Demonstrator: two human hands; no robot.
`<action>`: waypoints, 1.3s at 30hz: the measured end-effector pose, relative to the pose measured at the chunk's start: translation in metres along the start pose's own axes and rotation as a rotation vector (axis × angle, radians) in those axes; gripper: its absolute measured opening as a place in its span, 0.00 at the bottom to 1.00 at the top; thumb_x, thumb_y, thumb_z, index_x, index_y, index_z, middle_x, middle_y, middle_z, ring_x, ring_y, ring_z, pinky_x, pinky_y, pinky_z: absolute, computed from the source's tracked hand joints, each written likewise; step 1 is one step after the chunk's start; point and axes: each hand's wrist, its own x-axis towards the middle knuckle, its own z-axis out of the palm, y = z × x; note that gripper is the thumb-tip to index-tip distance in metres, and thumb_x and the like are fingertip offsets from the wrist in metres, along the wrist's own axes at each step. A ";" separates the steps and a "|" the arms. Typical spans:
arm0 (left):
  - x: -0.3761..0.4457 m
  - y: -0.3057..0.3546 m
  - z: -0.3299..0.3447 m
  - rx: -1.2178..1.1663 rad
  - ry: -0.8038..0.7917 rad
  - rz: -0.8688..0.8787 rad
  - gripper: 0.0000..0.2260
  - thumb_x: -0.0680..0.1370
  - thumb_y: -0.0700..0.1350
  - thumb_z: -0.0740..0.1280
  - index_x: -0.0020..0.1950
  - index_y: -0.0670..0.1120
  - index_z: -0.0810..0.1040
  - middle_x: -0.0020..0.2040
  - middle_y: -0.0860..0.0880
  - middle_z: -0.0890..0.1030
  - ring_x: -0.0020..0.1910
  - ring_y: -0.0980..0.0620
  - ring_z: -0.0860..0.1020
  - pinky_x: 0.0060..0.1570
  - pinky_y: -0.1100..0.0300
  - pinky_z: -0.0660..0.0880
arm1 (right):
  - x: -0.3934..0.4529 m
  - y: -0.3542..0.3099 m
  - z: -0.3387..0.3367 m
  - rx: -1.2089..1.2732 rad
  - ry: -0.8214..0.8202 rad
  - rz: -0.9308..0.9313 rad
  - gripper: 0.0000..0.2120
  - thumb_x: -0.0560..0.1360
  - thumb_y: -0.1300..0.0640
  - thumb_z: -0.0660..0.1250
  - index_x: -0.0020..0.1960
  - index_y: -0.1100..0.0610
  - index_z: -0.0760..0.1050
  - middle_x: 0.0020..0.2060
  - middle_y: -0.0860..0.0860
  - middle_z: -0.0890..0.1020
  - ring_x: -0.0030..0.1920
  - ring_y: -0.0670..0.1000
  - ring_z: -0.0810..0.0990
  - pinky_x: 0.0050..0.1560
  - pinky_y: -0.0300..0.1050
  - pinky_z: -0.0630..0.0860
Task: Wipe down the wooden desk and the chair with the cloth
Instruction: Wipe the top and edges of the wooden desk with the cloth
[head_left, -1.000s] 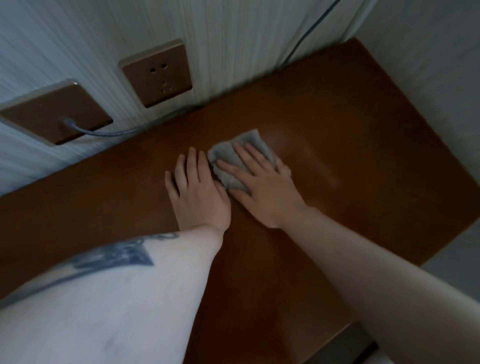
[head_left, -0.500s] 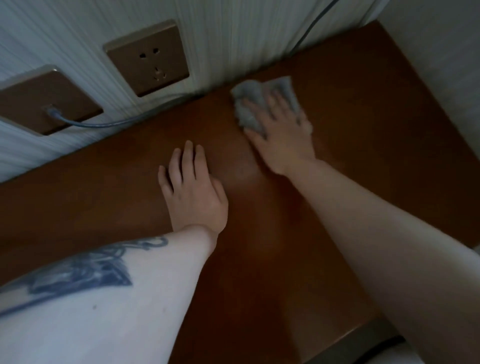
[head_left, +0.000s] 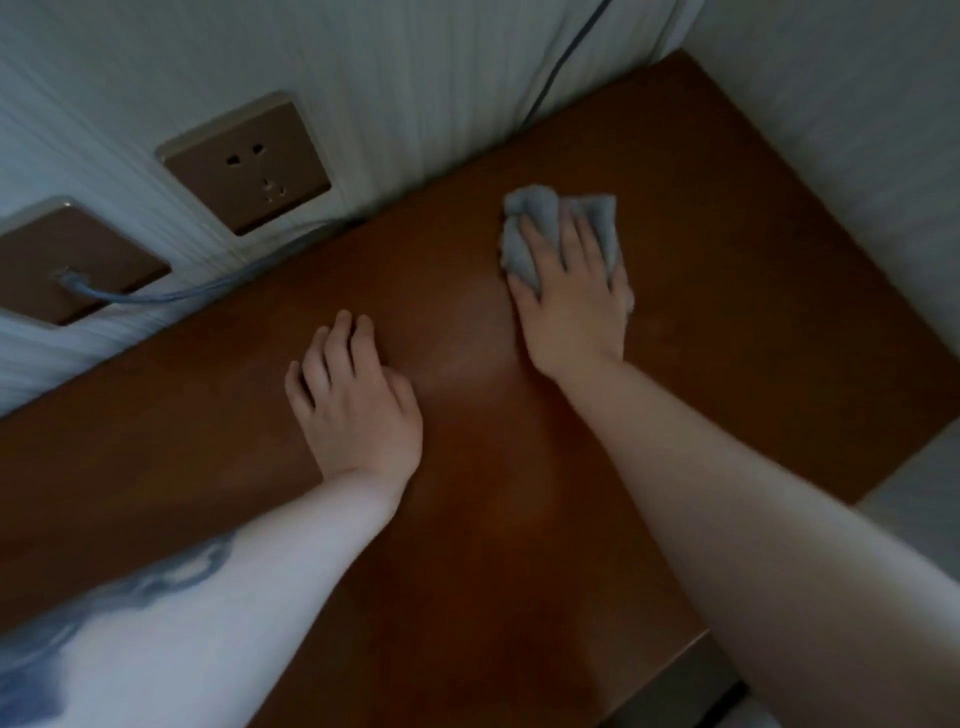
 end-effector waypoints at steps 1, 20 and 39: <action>0.004 0.005 -0.004 -0.021 -0.005 -0.019 0.21 0.78 0.45 0.59 0.70 0.44 0.68 0.71 0.43 0.68 0.70 0.41 0.63 0.71 0.42 0.58 | -0.020 0.002 0.004 -0.017 0.034 0.018 0.26 0.82 0.44 0.50 0.79 0.44 0.51 0.79 0.51 0.53 0.78 0.50 0.47 0.76 0.54 0.43; 0.056 0.146 0.048 0.021 0.019 0.221 0.28 0.77 0.52 0.46 0.76 0.43 0.61 0.77 0.43 0.61 0.76 0.42 0.56 0.74 0.43 0.51 | 0.064 0.105 -0.033 -0.016 -0.177 -0.175 0.26 0.83 0.41 0.49 0.79 0.40 0.47 0.79 0.50 0.48 0.78 0.49 0.43 0.74 0.52 0.40; 0.056 0.150 0.050 0.075 0.001 0.219 0.28 0.76 0.52 0.47 0.76 0.48 0.61 0.76 0.43 0.62 0.75 0.41 0.58 0.73 0.40 0.54 | 0.104 0.086 -0.015 0.002 0.053 0.077 0.26 0.83 0.44 0.50 0.79 0.44 0.48 0.79 0.52 0.51 0.78 0.51 0.46 0.75 0.55 0.43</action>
